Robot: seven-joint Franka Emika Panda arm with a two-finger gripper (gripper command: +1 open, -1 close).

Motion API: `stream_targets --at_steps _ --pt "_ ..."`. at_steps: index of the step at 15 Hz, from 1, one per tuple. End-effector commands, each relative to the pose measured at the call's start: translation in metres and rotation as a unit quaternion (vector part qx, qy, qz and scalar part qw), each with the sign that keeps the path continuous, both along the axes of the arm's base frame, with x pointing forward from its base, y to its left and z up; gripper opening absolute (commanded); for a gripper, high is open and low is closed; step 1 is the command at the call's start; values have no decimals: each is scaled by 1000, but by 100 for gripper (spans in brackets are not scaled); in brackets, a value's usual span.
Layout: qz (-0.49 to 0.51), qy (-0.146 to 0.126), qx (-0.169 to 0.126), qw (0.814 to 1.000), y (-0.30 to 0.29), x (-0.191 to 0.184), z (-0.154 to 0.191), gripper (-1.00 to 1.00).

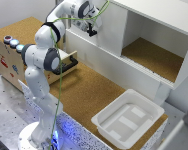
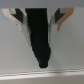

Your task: Move the door all the way to the left

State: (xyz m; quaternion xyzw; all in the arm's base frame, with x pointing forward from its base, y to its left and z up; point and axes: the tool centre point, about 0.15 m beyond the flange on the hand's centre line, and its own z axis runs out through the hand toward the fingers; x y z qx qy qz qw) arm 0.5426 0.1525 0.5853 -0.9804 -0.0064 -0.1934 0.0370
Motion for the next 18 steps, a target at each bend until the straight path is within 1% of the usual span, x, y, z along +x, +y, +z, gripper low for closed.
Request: stream_targets --at_steps 1,2,3,5,6,8,11,14,18 --pt "2 19 -19 1000 45 -27 -31 100" --pt "0 13 -21 1000 48 -33 -26 100" --pt "-11 1 -26 1000 47 -40 -20 100" --pt "-30 -13 -15 999 40 -56 -10 100" --pt "-33 -17 -9 999 37 -64 -7 100" --pt "-35 -25 -7 999 33 -80 -4 100" --pt "-28 -28 -2 999 26 -99 -2 100" --pt "-12 -12 -3 1000 23 -109 -13 100" --pt "10 33 2 999 8 -123 -47 100"
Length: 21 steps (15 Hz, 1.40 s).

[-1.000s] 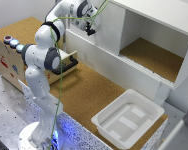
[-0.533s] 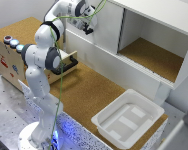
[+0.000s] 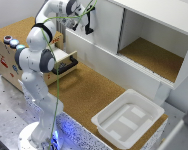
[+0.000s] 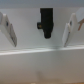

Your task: Move the door all the way to the left

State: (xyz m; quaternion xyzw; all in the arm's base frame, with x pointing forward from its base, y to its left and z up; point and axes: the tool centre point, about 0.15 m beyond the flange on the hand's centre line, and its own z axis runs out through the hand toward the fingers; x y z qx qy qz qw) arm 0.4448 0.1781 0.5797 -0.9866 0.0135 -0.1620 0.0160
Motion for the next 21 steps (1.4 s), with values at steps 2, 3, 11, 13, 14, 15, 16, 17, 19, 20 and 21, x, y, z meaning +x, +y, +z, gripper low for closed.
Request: stream_targets --at_steps 2,3,11,13,14,15,16,17,19,20,21 --pt "40 15 30 999 -34 -36 -55 100" --pt "46 23 35 998 -43 -41 -63 100" --pt "99 83 47 991 -94 -113 -129 100" --pt "120 99 53 986 -100 -132 -146 100" --pt "130 102 53 985 -100 -140 -151 100" --pt "141 101 53 983 -96 -147 -153 100" --pt "147 100 53 983 -91 -156 -156 100" --pt "152 100 55 982 -85 -164 -159 100" --pt "156 104 52 981 -70 -175 -164 100" --pt "155 102 40 982 -61 -180 -166 100" --pt "153 104 35 982 -54 -182 -167 100"
